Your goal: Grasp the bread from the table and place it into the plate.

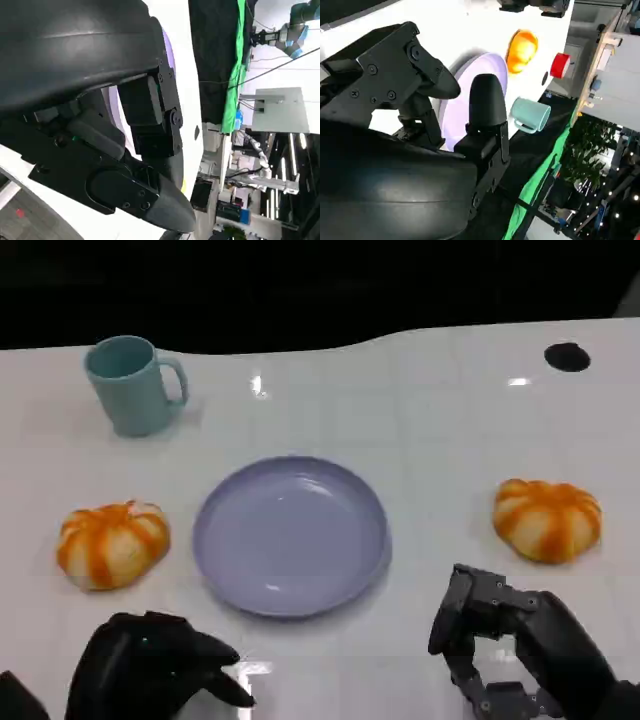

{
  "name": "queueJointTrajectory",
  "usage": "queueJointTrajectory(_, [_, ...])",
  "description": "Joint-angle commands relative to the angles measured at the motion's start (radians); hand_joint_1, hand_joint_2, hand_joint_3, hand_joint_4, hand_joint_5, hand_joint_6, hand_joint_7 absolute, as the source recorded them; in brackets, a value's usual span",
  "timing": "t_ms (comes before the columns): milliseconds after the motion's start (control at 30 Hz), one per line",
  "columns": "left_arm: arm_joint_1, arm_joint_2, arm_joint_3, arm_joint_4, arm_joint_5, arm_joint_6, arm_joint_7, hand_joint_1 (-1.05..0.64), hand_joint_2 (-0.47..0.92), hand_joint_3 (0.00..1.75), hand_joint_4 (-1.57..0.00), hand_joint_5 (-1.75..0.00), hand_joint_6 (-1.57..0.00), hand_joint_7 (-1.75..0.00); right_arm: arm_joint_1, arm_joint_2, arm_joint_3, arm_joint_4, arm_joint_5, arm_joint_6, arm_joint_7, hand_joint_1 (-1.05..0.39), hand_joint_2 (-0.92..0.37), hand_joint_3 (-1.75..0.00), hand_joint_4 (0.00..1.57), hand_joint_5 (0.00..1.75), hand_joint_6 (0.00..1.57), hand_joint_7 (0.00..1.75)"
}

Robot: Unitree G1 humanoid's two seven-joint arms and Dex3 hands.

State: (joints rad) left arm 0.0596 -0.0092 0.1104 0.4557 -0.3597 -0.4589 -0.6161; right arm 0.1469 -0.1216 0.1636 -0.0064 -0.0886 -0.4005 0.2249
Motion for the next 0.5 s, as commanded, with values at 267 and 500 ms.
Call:
queueJointTrajectory(267, [-0.011, 0.020, 0.009, 0.008, 0.004, -0.009, -0.005, -1.05, 0.79, 0.00, -1.57, -0.36, -1.57, -0.14, -0.006, -0.010, -0.005, 0.002, 0.002, -0.009, -0.002, -0.02, -0.47, -1.29, 0.76, 1.75, 0.61, 1.57])
queueJointTrajectory(500, [-0.008, 0.020, 0.009, 0.005, 0.002, -0.007, -0.004, -1.05, 0.79, 0.00, -1.57, -0.36, -1.57, -0.14, -0.004, -0.010, -0.005, 0.001, 0.002, -0.010, -0.002, -0.01, -0.47, -1.28, 0.76, 1.75, 0.62, 1.57])
